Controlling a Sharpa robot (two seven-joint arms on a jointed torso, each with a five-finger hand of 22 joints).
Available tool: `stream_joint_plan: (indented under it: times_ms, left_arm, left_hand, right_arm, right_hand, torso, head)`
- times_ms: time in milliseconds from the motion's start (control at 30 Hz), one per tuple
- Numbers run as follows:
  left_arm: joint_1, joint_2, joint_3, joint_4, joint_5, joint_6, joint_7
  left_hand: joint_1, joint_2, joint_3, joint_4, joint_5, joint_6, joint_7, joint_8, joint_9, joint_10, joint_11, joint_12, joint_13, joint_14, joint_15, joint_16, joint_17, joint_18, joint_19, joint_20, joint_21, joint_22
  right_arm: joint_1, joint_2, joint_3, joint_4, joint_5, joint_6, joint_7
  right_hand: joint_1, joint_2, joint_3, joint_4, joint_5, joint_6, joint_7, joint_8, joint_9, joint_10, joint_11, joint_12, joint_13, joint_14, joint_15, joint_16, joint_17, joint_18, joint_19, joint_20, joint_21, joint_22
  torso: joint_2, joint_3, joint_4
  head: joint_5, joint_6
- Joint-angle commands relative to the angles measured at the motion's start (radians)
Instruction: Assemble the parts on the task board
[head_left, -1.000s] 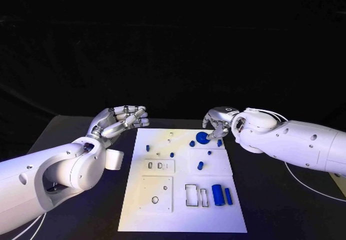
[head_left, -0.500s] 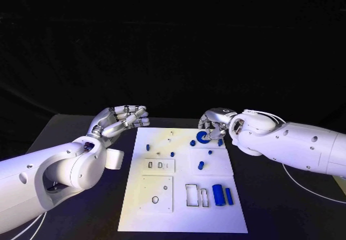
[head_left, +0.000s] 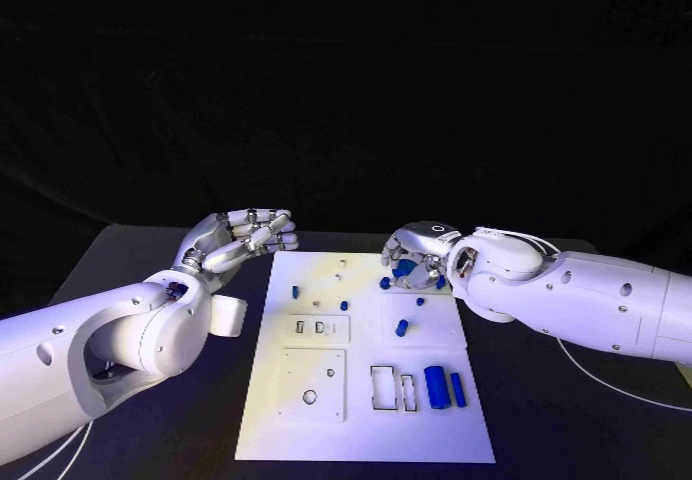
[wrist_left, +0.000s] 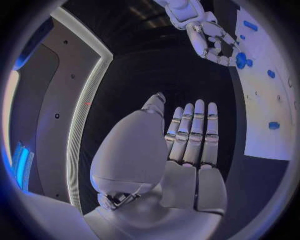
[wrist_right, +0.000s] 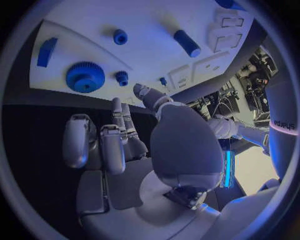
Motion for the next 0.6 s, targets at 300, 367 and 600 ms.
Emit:
stream_joint_plan:
  times_ms: [300, 367, 600]
  left_arm:
    - [0.002, 0.003, 0.001, -0.004, 0.005, 0.020, 0.002]
    - [0.003, 0.003, 0.001, -0.004, 0.005, 0.020, 0.001]
    - [0.003, 0.001, 0.001, -0.003, 0.005, 0.021, -0.002]
  left_hand:
    - [-0.006, -0.003, -0.004, 0.003, -0.007, -0.004, 0.007, -0.004, -0.001, -0.002, 0.002, -0.005, 0.000, -0.006, 0.002, -0.004, 0.002, 0.003, 0.007, 0.002, -0.003, -0.002]
    - [-0.006, -0.003, -0.004, 0.003, -0.007, -0.004, 0.007, -0.004, -0.001, -0.002, 0.002, -0.005, 0.000, -0.006, 0.002, -0.004, 0.002, 0.003, 0.007, 0.002, -0.003, -0.002]
    - [-0.007, -0.003, -0.004, 0.002, -0.008, -0.005, 0.008, -0.004, -0.001, -0.002, 0.003, -0.005, 0.001, -0.006, 0.002, -0.004, 0.002, 0.003, 0.007, 0.002, -0.004, -0.002]
  right_arm:
    - [-0.012, 0.021, 0.000, -0.018, -0.071, 0.018, -0.045]
    - [-0.013, 0.023, 0.000, -0.022, -0.074, 0.020, -0.049]
    - [-0.018, 0.031, -0.001, -0.024, -0.077, 0.022, -0.048]
  right_hand:
    - [0.030, 0.011, -0.011, 0.006, -0.010, 0.032, 0.005, -0.010, -0.022, -0.044, 0.011, -0.077, -0.085, 0.038, 0.017, -0.020, -0.043, 0.007, -0.013, 0.014, -0.016, -0.014]
    - [0.037, 0.015, -0.026, 0.009, -0.011, 0.033, 0.007, -0.015, -0.029, -0.058, 0.013, -0.077, -0.102, 0.035, 0.019, -0.025, -0.055, 0.009, -0.017, 0.016, -0.023, -0.021]
    - [0.056, 0.029, -0.051, 0.017, -0.010, 0.039, 0.009, -0.023, -0.044, -0.074, 0.016, -0.074, -0.132, 0.029, 0.022, -0.036, -0.085, 0.013, -0.026, 0.019, -0.039, -0.036]
  torso:
    - [0.006, -0.0003, -0.0005]
    - [0.007, -0.0011, 0.0006]
    - [0.010, -0.0003, 0.0012]
  head:
    - [-0.002, -0.005]
    - [-0.002, -0.006]
    - [0.002, -0.009]
